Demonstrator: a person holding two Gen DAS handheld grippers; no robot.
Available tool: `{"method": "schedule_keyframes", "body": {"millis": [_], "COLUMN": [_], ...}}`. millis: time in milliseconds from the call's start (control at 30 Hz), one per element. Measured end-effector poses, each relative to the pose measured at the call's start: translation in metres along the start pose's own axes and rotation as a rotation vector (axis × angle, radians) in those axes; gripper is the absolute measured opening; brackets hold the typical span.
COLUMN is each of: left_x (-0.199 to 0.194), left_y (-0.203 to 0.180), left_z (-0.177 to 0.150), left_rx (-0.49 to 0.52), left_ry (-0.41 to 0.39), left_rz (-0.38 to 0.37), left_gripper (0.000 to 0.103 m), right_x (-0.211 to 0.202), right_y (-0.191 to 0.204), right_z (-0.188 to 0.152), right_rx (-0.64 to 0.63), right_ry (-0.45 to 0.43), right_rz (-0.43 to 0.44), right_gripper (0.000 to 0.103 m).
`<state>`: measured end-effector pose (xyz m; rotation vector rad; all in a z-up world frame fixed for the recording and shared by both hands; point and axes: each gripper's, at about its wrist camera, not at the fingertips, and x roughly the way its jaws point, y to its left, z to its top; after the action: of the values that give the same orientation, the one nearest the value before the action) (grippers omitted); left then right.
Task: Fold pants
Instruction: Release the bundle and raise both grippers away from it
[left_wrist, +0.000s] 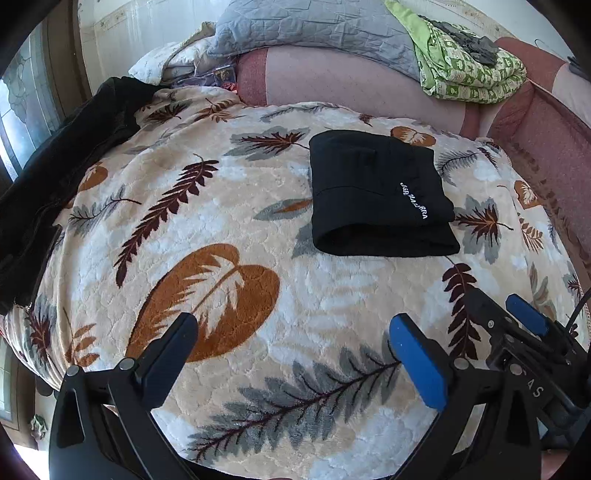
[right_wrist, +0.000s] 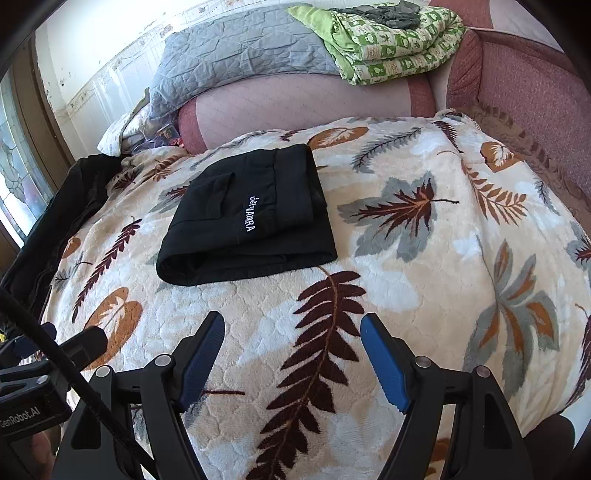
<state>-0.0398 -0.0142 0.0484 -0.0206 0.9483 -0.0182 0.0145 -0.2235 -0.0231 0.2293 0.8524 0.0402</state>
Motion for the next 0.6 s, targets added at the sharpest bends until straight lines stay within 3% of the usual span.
{"method": "schedule_keyframes", "body": {"millis": [167, 333, 600], "left_x": [0.042, 0.067, 0.066], "left_y": [0.014, 0.020, 0.024], "left_z": [-0.013, -0.026, -0.031], "left_rx": [-0.041, -0.023, -0.034], "left_ry": [0.108, 0.151, 0.093], "left_rz": [0.009, 0.074, 0.036], "left_gripper": [0.103, 0.103, 0.103], "right_x": [0.006, 0.013, 0.012], "right_y": [-0.004, -0.009, -0.005], "right_z": [-0.001, -0.003, -0.006], "right_rx": [0.016, 0.030, 0.027], "right_ry": [0.021, 0.046, 0.051], "right_rz": [0.000, -0.010, 0.004], "right_gripper": [0.081, 0.081, 0.081]}}
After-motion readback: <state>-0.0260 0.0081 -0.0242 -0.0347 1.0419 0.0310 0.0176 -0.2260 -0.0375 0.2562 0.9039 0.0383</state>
